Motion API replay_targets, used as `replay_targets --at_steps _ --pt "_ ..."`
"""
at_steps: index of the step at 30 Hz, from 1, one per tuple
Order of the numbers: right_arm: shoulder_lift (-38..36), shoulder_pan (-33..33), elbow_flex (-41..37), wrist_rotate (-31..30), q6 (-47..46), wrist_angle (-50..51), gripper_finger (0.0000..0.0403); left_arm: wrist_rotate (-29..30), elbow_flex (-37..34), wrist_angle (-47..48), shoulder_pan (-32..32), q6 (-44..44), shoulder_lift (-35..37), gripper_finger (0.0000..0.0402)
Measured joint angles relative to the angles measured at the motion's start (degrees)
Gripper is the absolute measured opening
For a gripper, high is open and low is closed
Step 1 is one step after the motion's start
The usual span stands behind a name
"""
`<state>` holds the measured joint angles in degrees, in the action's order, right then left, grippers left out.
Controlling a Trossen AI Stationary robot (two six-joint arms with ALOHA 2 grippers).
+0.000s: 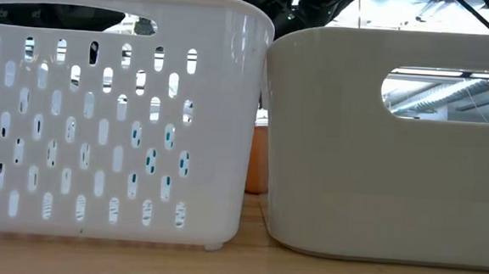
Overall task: Pick & Place Toothbrushes
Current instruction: Put the blue toothbrush into the blue bin
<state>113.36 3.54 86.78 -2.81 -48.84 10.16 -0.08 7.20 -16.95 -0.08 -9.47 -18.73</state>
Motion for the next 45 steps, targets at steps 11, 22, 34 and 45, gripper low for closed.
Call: replay_targets --at_steps 11,22,34,45 --pt "0.0 -0.3 0.0 1.4 -0.4 0.0 0.0059 0.0 0.0 0.0 0.0 -1.4 0.0 0.0019" --pt "0.0 -0.7 0.0 1.6 -1.1 0.0 0.0059 0.0 0.0 -0.1 0.0 -1.8 0.0 0.0019" --pt "0.0 -0.6 0.0 1.5 -1.3 -0.1 0.006 0.0 0.0 -0.1 0.0 -2.0 0.0 0.0019" --pt "1.0 -0.1 -0.1 1.6 -1.7 -1.9 0.006 0.0 0.0 0.0 0.0 -3.8 0.0 0.0019"
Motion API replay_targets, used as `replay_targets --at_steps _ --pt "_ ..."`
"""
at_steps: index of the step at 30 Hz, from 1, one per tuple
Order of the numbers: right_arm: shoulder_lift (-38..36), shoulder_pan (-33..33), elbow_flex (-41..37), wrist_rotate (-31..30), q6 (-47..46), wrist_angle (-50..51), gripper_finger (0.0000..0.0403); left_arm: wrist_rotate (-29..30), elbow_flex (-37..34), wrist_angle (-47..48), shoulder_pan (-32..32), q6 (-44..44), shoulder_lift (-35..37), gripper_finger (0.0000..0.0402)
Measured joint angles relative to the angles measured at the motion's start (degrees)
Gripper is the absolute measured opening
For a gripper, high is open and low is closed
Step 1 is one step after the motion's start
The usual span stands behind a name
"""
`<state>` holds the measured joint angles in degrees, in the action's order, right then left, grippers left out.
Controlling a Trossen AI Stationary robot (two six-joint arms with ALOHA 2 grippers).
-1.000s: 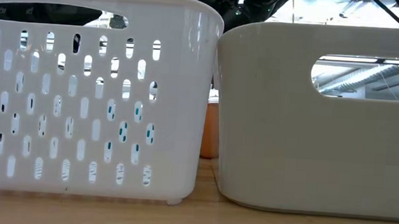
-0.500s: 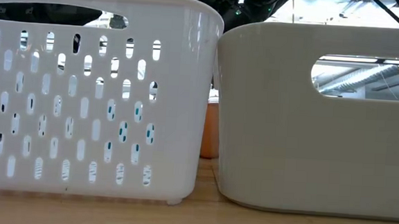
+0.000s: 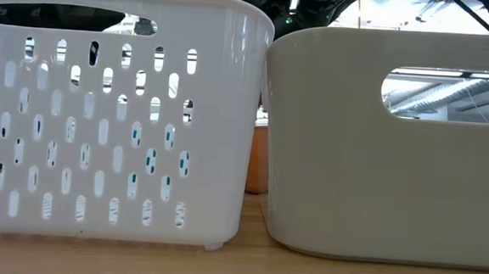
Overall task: Pick & Place Toothbrushes
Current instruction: Put the blue toothbrush into the blue bin
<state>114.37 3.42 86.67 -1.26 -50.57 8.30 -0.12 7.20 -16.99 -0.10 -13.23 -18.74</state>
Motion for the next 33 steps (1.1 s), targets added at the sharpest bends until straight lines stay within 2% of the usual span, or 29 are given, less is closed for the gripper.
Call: replay_targets --at_steps 13,22,26,30,33 --pt "0.0 0.3 -0.9 0.0 -1.3 -0.3 0.0059 0.0 0.0 0.0 0.0 -0.1 0.0 0.0019" --pt "-4.0 -0.4 -1.0 -0.2 8.2 -0.8 0.0057 0.0 0.0 0.1 0.0 -0.2 0.0 0.0019" --pt "-6.8 -1.1 -1.0 -0.6 12.3 -0.7 0.0038 0.0 0.0 0.1 0.0 -0.4 0.0 0.0019" --pt "-9.8 -1.8 -1.0 -4.4 16.5 0.2 0.0005 0.0 0.0 0.1 0.0 -0.5 0.0 0.0019" --pt "-12.2 -2.3 -1.0 -7.1 18.6 1.7 0.0005 0.0 0.0 0.1 0.0 -0.5 0.0 0.0019"
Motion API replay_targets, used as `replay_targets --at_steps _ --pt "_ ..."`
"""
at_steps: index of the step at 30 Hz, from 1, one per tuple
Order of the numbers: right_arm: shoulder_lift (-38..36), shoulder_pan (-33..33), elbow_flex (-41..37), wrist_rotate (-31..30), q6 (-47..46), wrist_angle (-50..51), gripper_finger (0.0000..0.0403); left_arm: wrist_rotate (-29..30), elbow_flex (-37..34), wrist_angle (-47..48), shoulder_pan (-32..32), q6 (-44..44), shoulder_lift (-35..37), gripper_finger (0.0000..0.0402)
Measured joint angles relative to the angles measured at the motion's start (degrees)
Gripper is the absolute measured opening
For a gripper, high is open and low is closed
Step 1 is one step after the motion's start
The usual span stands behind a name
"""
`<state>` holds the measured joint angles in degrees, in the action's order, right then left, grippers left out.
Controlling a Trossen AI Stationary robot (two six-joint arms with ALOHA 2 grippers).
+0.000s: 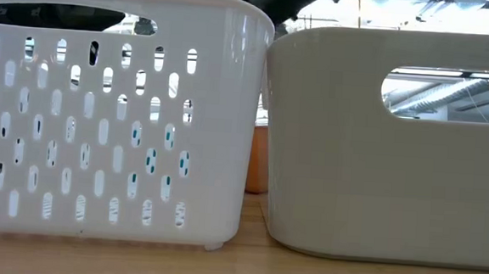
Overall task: Pick & Place Toothbrushes
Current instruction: Put the blue toothbrush into the blue bin
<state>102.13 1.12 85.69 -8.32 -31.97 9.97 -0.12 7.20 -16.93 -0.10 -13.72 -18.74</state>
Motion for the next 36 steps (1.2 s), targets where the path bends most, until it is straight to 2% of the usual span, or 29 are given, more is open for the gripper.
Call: replay_targets --at_steps 5,10,19,27,30,36 --pt "-4.8 -1.0 -2.3 -4.8 2.7 3.2 0.0001 0.0 0.0 0.0 0.0 0.0 0.0 0.0019" --pt "-11.9 -1.8 -10.9 -8.1 1.0 2.3 0.0001 0.0 0.0 0.0 0.0 0.0 0.0 0.0019" --pt "-28.8 -5.8 -30.9 -8.1 -3.8 -0.8 0.0 0.0 0.0 0.0 0.0 0.0 0.0 0.0019" --pt "-41.3 -11.5 -40.7 -8.0 -5.5 -0.7 0.0 0.0 0.0 -0.1 0.0 0.0 0.0 0.0019" --pt "-45.0 -13.6 -43.5 -5.7 -5.0 -0.7 0.0 0.0 0.0 -0.1 0.0 0.0 0.0 0.0019" --pt "-50.7 -18.3 -48.2 5.2 -4.9 -0.6 0.0 0.1 0.0 -0.1 0.0 -0.4 0.0 0.0019"
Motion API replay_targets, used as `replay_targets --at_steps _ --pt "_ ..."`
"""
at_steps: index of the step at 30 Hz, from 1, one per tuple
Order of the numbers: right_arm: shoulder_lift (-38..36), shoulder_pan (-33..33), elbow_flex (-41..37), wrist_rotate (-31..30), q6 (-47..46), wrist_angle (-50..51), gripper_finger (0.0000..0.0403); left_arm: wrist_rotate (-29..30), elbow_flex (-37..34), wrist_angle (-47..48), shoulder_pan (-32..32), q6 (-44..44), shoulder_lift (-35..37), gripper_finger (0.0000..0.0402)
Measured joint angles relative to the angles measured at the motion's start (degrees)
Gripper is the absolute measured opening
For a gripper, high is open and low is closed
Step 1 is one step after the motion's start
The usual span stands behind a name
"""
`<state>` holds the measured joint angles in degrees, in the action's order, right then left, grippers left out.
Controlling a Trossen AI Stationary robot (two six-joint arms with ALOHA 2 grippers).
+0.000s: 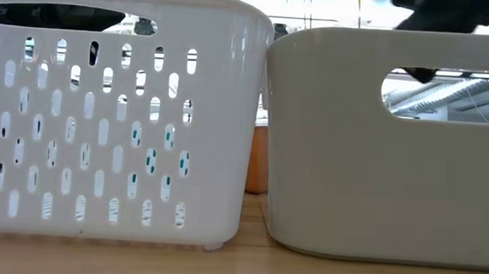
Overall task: Pick & Place Toothbrushes
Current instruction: Put the blue toothbrush into the blue bin
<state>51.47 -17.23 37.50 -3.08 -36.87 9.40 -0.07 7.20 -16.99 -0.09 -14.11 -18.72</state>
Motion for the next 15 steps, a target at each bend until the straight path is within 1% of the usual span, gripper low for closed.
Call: replay_targets --at_steps 3,7,11,15 --pt "-1.3 -2.9 -1.0 6.1 -1.4 1.9 0.0 0.0 0.0 0.0 0.0 0.0 0.0 0.0019" --pt "-1.5 -7.0 -1.0 9.3 -5.6 7.6 0.0 0.0 0.0 0.0 0.0 0.0 0.0 0.0019" --pt "-1.5 -10.3 -1.0 8.2 -7.5 12.1 0.0 0.0 0.0 0.0 0.0 0.0 0.0 0.0019" --pt "-1.3 -11.4 -1.0 1.3 -8.4 15.2 0.0 0.0 0.0 0.0 0.0 0.0 0.0 0.0019"
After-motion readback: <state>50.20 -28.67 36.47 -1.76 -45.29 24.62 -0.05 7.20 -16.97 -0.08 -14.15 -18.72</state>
